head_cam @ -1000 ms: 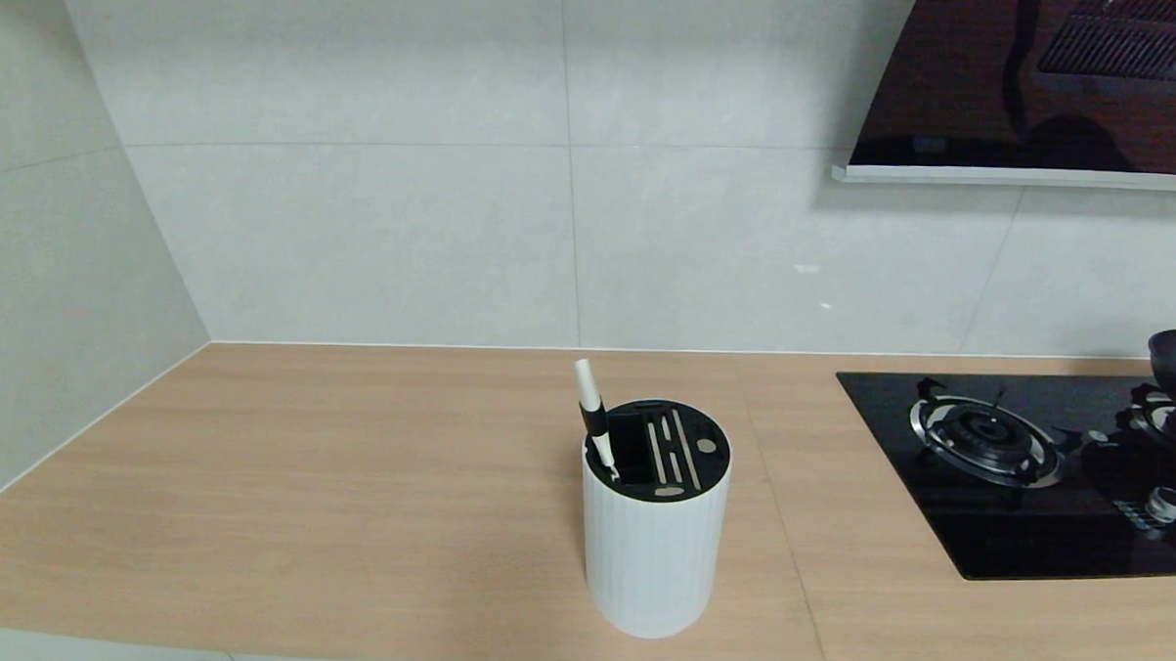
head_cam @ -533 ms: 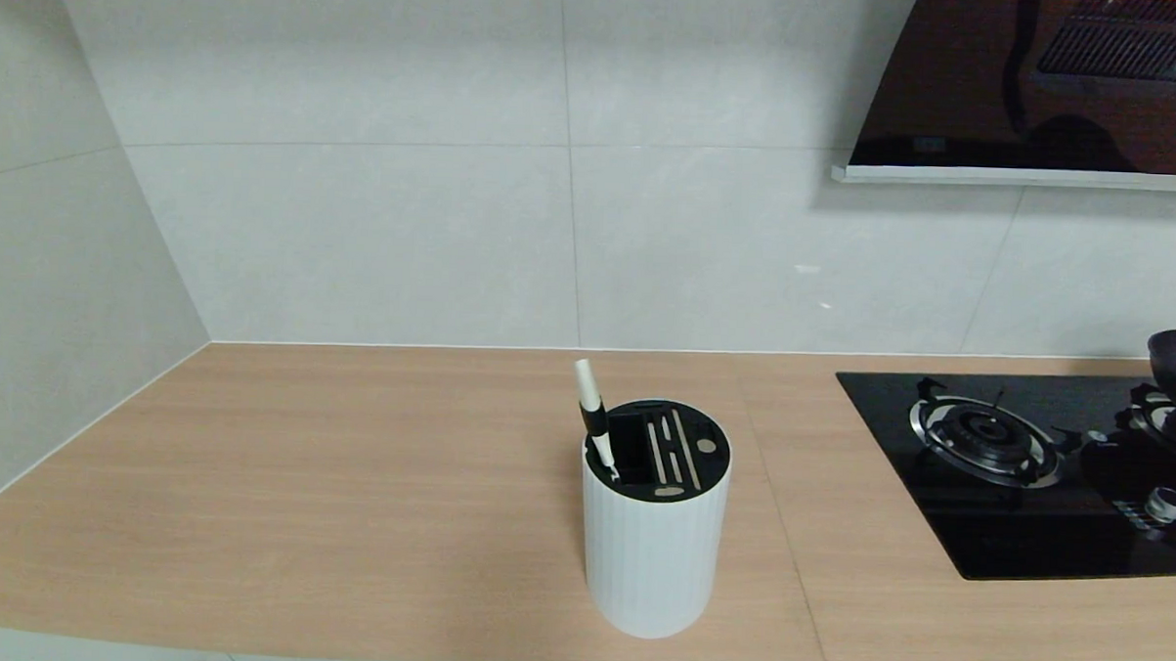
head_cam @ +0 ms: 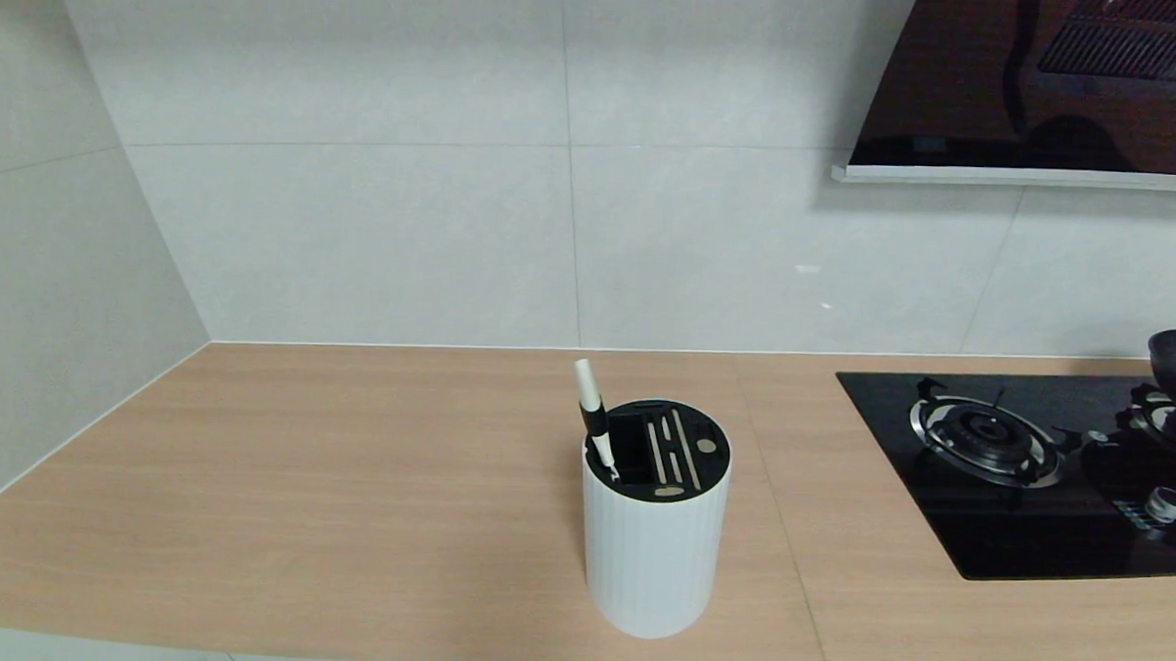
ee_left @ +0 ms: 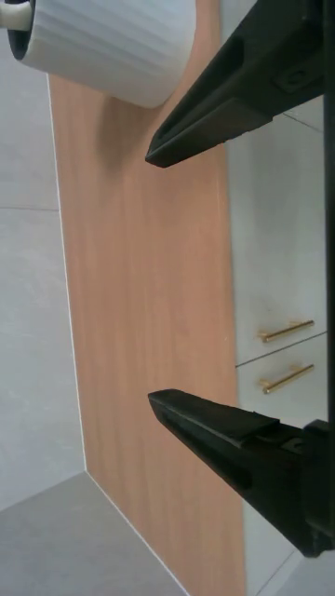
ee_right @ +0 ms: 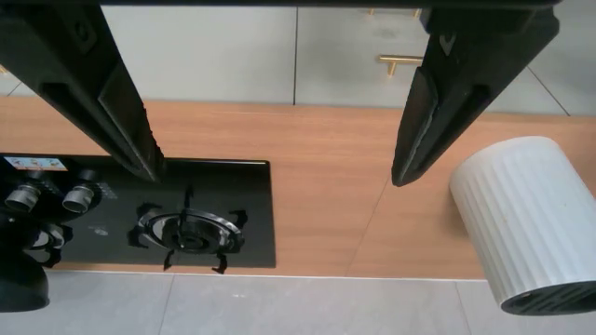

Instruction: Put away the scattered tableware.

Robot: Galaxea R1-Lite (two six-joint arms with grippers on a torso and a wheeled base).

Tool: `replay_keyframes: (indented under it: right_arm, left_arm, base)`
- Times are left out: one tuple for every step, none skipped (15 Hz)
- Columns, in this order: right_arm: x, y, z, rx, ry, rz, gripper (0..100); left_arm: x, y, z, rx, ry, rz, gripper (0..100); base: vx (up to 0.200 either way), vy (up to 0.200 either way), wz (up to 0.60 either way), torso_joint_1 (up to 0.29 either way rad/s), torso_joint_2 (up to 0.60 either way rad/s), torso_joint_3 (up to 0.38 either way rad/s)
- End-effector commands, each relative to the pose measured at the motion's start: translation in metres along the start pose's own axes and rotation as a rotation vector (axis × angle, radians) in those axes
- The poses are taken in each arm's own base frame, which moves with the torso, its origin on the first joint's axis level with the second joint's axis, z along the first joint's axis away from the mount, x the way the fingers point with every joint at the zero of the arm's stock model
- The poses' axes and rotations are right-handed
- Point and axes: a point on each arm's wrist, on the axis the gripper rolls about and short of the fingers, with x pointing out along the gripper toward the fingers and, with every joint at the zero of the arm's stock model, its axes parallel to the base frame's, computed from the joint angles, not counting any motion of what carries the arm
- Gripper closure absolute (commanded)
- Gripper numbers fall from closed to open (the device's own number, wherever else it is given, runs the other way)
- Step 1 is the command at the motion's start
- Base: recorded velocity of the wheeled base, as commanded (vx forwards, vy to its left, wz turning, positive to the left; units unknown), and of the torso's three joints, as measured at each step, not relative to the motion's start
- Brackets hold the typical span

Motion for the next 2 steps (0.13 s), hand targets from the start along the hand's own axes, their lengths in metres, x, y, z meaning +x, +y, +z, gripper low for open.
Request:
replay_keyframes:
  right_arm:
    - [0.0002,0.0,0.0,0.001,0.003,-0.001,0]
    - [0.0002,0.0,0.0,0.002,0.003,0.001,0]
  left_arm:
    - [0.0002,0.0,0.0002,0.0,0.002,0.0,0]
    - [0.0002,0.0,0.0002,0.0,0.002,0.0,0]
  base:
    - [0.0,0.0,0.0,0.0,0.0,0.0]
    - [0.0,0.0,0.0,0.0,0.0,0.0]
